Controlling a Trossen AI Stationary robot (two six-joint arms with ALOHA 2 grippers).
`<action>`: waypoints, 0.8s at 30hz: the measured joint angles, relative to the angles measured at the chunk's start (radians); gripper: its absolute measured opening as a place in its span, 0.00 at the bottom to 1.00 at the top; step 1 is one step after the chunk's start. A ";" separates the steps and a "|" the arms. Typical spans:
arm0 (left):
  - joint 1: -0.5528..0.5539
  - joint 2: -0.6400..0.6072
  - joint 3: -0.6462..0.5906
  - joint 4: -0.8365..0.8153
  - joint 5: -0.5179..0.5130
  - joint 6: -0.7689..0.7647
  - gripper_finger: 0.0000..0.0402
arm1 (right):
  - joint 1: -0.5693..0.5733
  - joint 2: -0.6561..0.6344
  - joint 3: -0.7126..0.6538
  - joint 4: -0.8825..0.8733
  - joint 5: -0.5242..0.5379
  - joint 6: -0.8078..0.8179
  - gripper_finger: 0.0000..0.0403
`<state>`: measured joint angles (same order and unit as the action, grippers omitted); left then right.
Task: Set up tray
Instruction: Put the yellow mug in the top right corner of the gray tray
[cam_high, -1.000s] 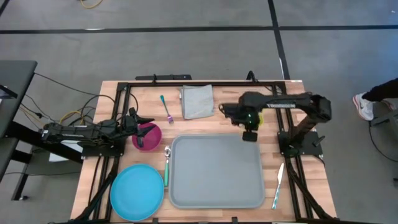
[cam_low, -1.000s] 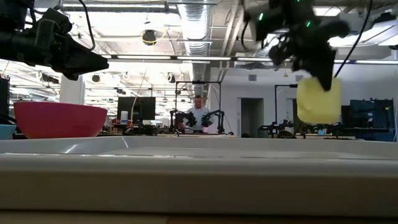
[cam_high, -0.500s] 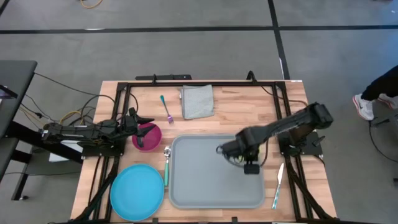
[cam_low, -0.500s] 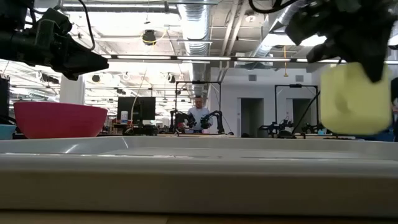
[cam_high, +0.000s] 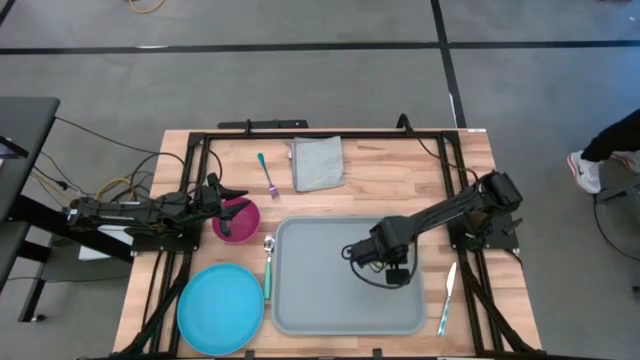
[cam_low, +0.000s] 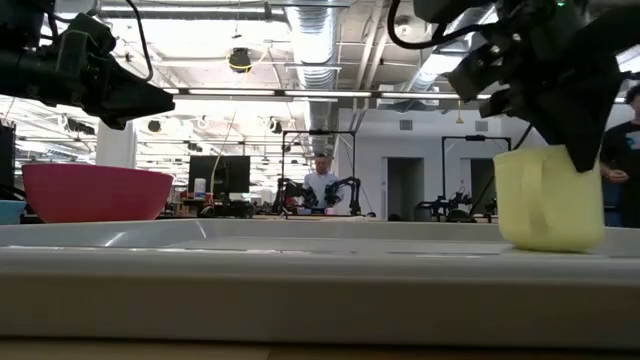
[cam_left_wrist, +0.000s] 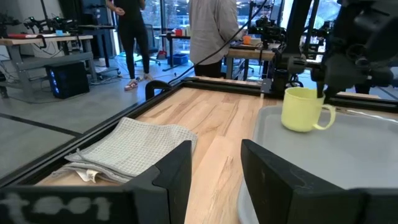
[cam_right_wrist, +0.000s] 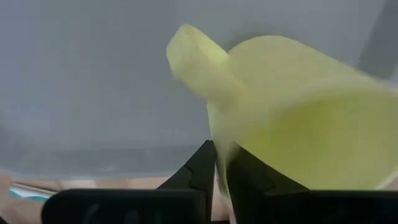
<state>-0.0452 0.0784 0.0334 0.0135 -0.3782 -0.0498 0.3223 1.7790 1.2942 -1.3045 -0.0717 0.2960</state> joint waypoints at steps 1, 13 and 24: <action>0.000 0.000 0.000 0.000 0.000 0.000 0.32 | -0.006 -0.004 0.001 -0.001 -0.001 0.000 0.10; 0.000 0.000 0.000 0.000 0.000 0.000 0.32 | -0.037 0.007 0.000 -0.089 -0.009 -0.016 0.20; 0.000 0.000 0.000 0.000 0.000 0.000 0.32 | -0.035 0.007 0.026 -0.165 -0.064 -0.016 0.20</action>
<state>-0.0448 0.0784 0.0338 0.0132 -0.3779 -0.0498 0.2869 1.7858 1.3201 -1.4697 -0.1358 0.2805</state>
